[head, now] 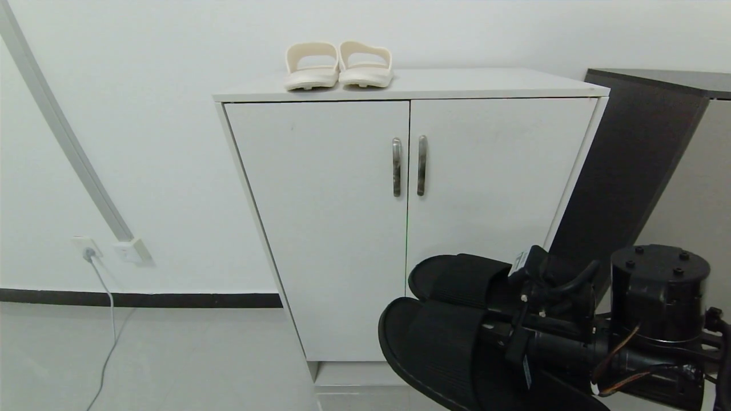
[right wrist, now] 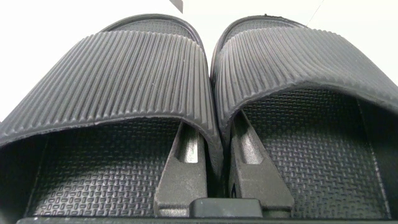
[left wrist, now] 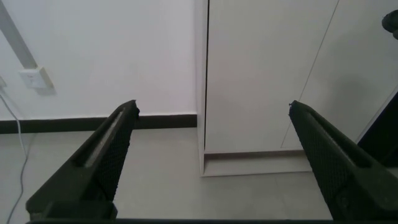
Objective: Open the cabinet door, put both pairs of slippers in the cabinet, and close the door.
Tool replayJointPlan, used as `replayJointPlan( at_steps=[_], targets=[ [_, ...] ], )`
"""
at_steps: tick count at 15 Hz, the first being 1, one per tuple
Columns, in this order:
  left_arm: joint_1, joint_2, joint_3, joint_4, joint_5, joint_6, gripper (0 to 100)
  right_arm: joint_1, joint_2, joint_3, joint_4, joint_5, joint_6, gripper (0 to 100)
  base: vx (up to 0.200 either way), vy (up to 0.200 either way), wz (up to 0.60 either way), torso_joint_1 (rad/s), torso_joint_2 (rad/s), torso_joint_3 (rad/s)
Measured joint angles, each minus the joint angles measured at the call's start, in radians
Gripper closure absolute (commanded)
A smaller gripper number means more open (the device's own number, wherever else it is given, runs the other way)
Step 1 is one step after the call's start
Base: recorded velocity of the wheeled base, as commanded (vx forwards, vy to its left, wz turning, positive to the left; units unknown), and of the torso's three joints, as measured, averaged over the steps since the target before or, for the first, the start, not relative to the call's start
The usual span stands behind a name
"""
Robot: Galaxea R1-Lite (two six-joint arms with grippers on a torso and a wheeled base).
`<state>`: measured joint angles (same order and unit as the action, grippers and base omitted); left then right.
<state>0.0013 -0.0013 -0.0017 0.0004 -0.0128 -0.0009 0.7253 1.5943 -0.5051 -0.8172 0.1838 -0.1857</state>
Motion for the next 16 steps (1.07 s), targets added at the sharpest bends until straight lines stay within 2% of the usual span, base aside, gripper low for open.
replayJointPlan(
  at_steps=[6, 7, 9, 10, 12, 13, 14, 16],
  targets=[
    [0.000, 0.005, -0.012, 0.000, 0.003, 0.005, 0, 0.001, 0.000, 0.006, 0.000, -0.007, -0.004, 100, 0.000, 0.000, 0.00, 0.000, 0.00, 0.000],
    [-0.001, 0.013, -0.031, 0.000, 0.001, -0.007, 0, 0.001, -0.001, 0.008, 0.000, -0.010, -0.004, 100, 0.000, 0.000, 0.00, 0.000, 0.00, 0.000],
    [-0.003, 0.067, -0.119, 0.000, -0.023, -0.073, 0, 0.000, -0.001, 0.011, 0.000, -0.011, -0.004, 100, 0.000, 0.000, 0.00, 0.000, 0.00, 0.000],
    [-0.011, 0.123, -0.175, -0.001, -0.069, -0.104, 0, 0.000, -0.001, 0.013, -0.001, -0.010, -0.004, 100, 0.000, 0.000, 0.00, 0.002, 0.08, 0.119],
    [-0.030, 0.236, -0.278, 0.000, -0.214, -0.151, 0, 0.001, 0.000, 0.015, 0.000, -0.009, -0.004, 100, 0.000, 0.000, 0.00, -0.005, 0.24, 0.098],
    [-0.036, 0.296, -0.330, -0.002, -0.291, -0.164, 0, 0.000, 0.000, 0.015, 0.001, -0.010, -0.004, 100, 0.000, 0.000, 0.00, 0.007, 0.12, 0.041],
    [-0.041, 0.348, -0.369, -0.003, -0.337, -0.170, 0, -0.001, 0.000, 0.014, 0.000, -0.011, -0.004, 100, 0.000, 0.000, 0.00, 0.002, 0.07, 0.032],
    [-0.046, 0.447, -0.425, -0.017, -0.398, -0.172, 0, 0.001, 0.000, 0.014, 0.000, -0.010, -0.004, 100, 0.000, 0.000, 0.00, 0.000, 0.00, 0.000]
  ],
)
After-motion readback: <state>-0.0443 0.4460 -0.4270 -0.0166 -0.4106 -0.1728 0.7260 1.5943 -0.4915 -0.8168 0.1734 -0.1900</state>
